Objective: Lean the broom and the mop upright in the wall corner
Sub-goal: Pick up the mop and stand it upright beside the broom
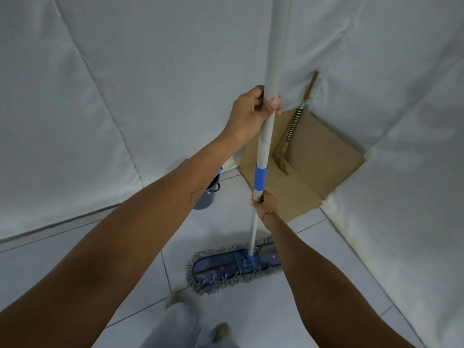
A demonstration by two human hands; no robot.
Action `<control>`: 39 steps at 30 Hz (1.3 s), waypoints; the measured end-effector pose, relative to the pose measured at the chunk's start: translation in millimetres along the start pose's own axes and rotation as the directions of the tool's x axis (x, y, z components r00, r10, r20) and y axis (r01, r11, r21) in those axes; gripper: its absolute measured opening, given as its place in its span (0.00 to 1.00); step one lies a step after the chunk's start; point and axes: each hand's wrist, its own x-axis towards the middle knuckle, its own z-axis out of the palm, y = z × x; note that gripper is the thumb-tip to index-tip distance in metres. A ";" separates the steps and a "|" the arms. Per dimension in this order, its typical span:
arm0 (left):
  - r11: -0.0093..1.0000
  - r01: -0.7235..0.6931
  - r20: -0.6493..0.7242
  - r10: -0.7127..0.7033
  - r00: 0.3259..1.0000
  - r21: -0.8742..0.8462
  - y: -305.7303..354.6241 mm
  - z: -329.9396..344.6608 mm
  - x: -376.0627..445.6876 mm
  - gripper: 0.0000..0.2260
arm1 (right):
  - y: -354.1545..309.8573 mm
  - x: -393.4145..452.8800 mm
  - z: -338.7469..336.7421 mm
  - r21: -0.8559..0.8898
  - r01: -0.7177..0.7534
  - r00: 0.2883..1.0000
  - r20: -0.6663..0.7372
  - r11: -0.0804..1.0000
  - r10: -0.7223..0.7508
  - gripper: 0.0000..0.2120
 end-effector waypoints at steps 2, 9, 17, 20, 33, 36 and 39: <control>1.000 -0.009 -0.003 0.009 1.000 -0.009 -5.7 11.7 14.9 0.11 | 3.8 15.9 -10.0 -0.005 -0.009 1.000 0.003 1.000 0.009 0.14; 0.999 -0.040 -0.014 0.040 0.999 -0.002 -48.0 45.8 96.1 0.11 | 4.9 103.6 -38.9 -0.018 -0.017 0.999 0.048 1.000 0.017 0.14; 0.998 -0.056 -0.033 0.056 0.998 -0.014 -95.2 72.7 228.8 0.12 | -16.9 242.0 -65.9 -0.021 -0.063 0.994 0.091 0.998 0.065 0.13; 0.999 -0.047 -0.047 0.047 0.998 0.013 -108.5 81.5 274.2 0.13 | -28.3 289.5 -79.0 -0.005 -0.081 0.988 0.128 0.997 0.081 0.14; 0.998 0.045 -0.081 -0.041 0.996 0.051 -173.6 153.3 473.5 0.12 | -43.9 505.0 -147.6 0.007 -0.120 0.962 0.249 0.993 0.114 0.16; 0.992 0.098 -0.080 -0.093 0.992 0.073 -200.3 171.0 517.8 0.12 | -34.3 556.8 -149.7 0.064 -0.200 0.953 0.246 0.978 0.179 0.16; 0.988 0.134 -0.090 -0.127 0.988 0.078 -233.7 184.5 554.3 0.10 | -22.6 604.4 -148.6 0.093 -0.268 0.939 0.246 0.959 0.239 0.16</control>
